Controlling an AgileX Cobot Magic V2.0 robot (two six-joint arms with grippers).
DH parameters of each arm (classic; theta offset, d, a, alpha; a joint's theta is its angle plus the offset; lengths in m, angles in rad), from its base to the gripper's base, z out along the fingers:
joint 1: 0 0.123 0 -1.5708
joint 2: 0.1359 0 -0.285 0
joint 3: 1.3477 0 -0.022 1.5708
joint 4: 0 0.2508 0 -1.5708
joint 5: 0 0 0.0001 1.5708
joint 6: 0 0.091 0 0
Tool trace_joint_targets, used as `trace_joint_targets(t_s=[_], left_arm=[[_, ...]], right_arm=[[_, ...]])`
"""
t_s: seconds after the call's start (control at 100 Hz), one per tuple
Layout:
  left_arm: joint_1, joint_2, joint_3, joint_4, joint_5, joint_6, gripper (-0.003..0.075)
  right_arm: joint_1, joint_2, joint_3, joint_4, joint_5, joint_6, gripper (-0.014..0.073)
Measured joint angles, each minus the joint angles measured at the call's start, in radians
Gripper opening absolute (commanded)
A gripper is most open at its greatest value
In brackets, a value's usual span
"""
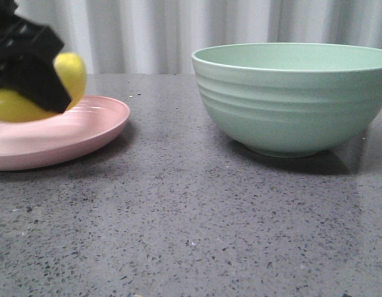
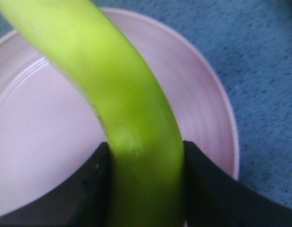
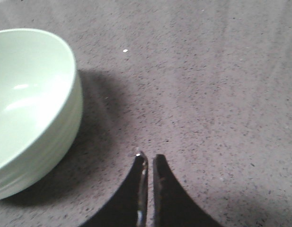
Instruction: Transfer banana from pink plate to green bowl
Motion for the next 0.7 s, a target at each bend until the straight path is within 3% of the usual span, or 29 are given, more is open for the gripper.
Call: trace_joint_targets(t_s=[0.08,0.23,0.3,0.7], left_arm=[[-0.047,-0.013,-0.033,0.000,0.016,0.019,-0.0020],[-0.161,-0.023,-0.101,0.000,0.055,0.038,-0.0020],[-0.221,-0.024,-0.130,0.000,0.075,0.039,-0.0020],[-0.473,-0.026,-0.177,-0.006,0.104,0.039,-0.0020]], right_arm=[[0.030,0.030,-0.065,0.009,0.066,-0.009,0.0023],[0.102,0.104,-0.189,0.072,0.152,-0.013,0.0290],[0.137,0.142,-0.236,0.116,0.164,-0.015,0.0361],[0.354,0.392,-0.412,0.349,0.162,-0.015,0.0374]])
